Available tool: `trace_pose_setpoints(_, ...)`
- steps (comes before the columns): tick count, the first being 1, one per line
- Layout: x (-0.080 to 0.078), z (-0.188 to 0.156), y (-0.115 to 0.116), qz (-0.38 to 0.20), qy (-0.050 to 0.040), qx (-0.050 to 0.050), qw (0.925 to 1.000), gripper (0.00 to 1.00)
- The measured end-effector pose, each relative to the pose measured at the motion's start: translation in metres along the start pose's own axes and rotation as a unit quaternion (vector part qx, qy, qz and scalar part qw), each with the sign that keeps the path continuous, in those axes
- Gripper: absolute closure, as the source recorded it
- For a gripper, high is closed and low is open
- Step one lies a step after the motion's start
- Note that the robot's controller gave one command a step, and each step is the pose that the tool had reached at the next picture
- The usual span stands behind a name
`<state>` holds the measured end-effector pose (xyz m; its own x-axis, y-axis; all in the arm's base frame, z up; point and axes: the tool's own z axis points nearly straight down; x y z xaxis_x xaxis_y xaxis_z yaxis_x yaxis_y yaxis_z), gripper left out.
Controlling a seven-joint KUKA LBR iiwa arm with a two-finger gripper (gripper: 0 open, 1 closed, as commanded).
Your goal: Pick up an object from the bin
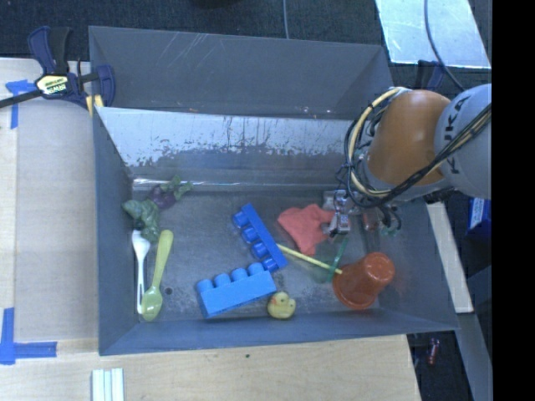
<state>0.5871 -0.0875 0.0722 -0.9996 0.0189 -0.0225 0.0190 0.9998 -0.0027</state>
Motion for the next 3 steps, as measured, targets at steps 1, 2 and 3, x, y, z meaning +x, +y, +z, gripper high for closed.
trace_pose_setpoints(1, 0.017, -0.081, 0.012, -0.009, 0.0025, 0.0, 1.0, 1.0)
trace_pose_setpoints(2, -0.024, -0.028, -0.023, -0.084, -0.0024, 0.001, 0.9965, 1.0)
trace_pose_setpoints(3, -0.024, -0.001, 0.035, -0.149, -0.0048, 0.001, 0.9889, 1.0)
